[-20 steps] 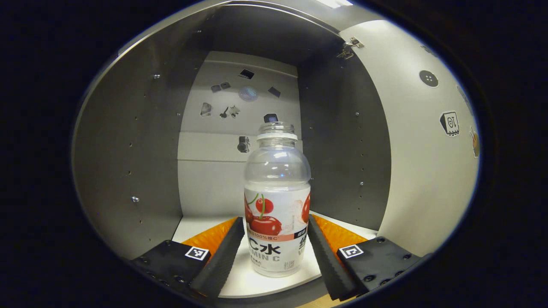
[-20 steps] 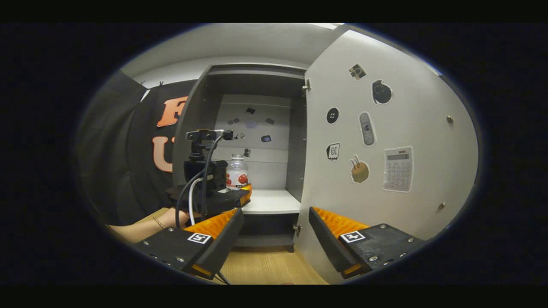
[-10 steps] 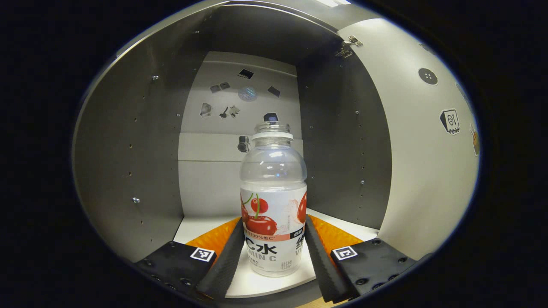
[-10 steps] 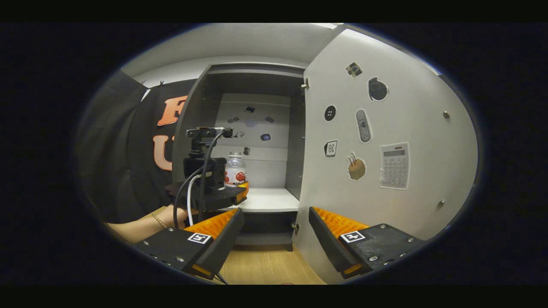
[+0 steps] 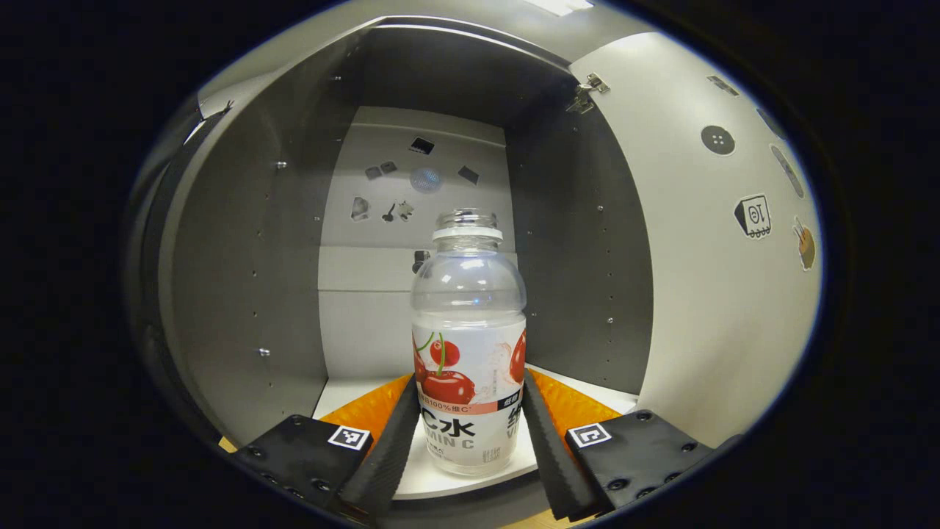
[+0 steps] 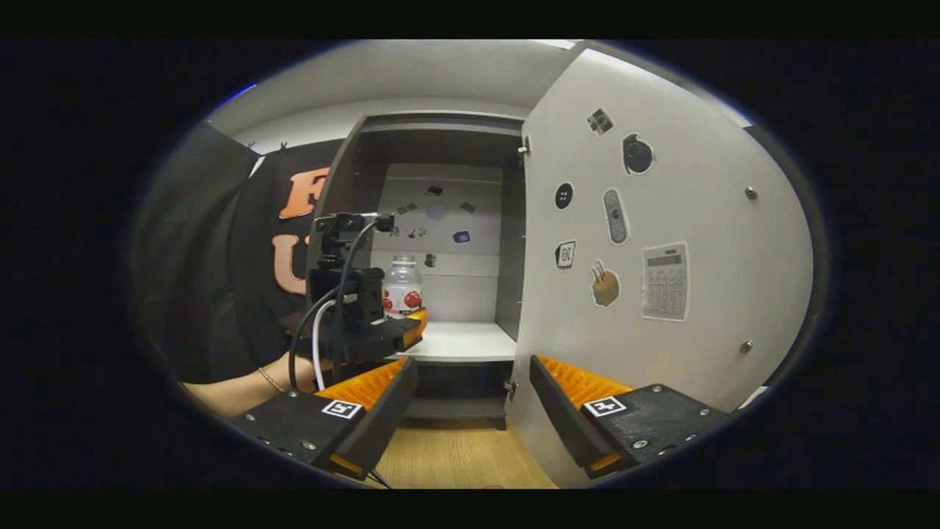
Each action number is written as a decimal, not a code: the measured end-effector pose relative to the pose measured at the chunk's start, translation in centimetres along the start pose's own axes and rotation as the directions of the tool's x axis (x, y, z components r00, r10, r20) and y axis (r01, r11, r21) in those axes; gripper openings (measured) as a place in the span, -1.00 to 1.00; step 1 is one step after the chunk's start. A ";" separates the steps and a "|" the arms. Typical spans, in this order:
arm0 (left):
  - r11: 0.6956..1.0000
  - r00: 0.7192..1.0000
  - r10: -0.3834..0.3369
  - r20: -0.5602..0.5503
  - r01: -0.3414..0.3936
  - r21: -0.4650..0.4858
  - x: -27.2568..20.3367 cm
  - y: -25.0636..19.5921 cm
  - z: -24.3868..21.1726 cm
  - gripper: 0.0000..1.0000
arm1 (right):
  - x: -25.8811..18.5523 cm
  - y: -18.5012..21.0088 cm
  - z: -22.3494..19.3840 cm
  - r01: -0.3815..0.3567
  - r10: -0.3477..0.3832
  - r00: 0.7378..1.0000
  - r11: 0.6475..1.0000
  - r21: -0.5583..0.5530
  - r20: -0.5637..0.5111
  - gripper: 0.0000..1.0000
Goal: Open the cabinet door with the right hand, grasp the bottle in the cabinet with the left hand and place it on the coaster, then close the cabinet door with the right hand.
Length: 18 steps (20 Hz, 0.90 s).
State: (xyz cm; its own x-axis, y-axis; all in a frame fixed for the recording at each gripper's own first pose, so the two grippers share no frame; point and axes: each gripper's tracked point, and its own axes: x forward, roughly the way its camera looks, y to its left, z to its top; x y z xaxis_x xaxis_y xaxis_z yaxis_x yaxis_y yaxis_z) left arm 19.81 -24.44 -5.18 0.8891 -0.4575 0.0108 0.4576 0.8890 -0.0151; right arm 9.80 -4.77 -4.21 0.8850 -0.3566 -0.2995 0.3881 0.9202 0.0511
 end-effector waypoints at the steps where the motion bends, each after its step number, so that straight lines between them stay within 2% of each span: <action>1: 1.000 1.000 0.006 0.001 -0.006 -0.008 -0.6 0.0 0.1 0.66 | -0.4 0.2 0.0 -0.007 0.007 1.000 1.000 0.000 0.004 0.93; 3: 0.999 1.000 0.025 0.004 -0.025 -0.031 -1.9 0.3 0.4 0.66 | -0.5 0.0 0.2 -0.025 0.025 1.000 1.000 0.001 0.014 0.88; 4: 0.999 0.999 0.033 0.001 -0.033 -0.040 -2.8 0.4 0.4 0.66 | -0.7 -0.1 0.0 -0.035 0.034 0.999 0.999 0.000 0.013 0.93; 5: 0.998 0.999 0.045 0.002 -0.045 -0.042 -3.6 0.5 0.6 0.66 | -1.6 0.1 0.0 -0.043 0.043 0.999 0.999 -0.002 0.015 0.87; 8: 0.996 0.996 0.089 0.013 -0.088 -0.022 -6.5 1.1 1.3 0.66 | -4.2 0.3 0.0 -0.072 0.072 0.997 0.997 0.005 0.026 0.93; 11: 0.991 0.990 0.135 0.029 -0.134 -0.024 -9.9 1.6 2.0 0.66 | -5.6 0.0 -0.1 -0.110 0.109 0.993 0.994 0.019 0.032 0.87; 12: 0.988 0.988 0.151 0.034 -0.150 -0.024 -10.9 1.8 2.1 0.66 | -6.0 -0.2 -0.3 -0.123 0.122 0.992 0.992 0.016 0.030 0.93; 15: 0.976 0.975 0.218 0.043 -0.218 -0.004 -14.9 2.6 2.2 0.66 | -7.3 -0.5 -1.3 -0.156 0.156 0.988 0.988 -0.025 0.016 0.87; 17: 0.967 0.966 0.255 0.048 -0.256 0.006 -17.4 3.0 2.1 0.66 | -7.8 -0.7 -2.1 -0.180 0.181 0.984 0.982 -0.054 0.001 0.93; 18: 0.962 0.962 0.270 0.048 -0.271 0.010 -18.5 3.2 1.9 0.66 | -8.1 -0.7 -2.5 -0.195 0.195 0.981 0.979 -0.057 -0.004 0.88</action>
State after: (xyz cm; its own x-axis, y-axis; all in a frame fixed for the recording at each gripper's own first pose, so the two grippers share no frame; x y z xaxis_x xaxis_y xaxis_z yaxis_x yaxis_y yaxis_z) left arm 4.78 -13.09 -3.49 0.9786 -0.1986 0.0538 0.1993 0.9799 -0.0075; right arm 1.76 -2.14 -4.21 0.9427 -0.1699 -0.2871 0.1930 0.9797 0.0539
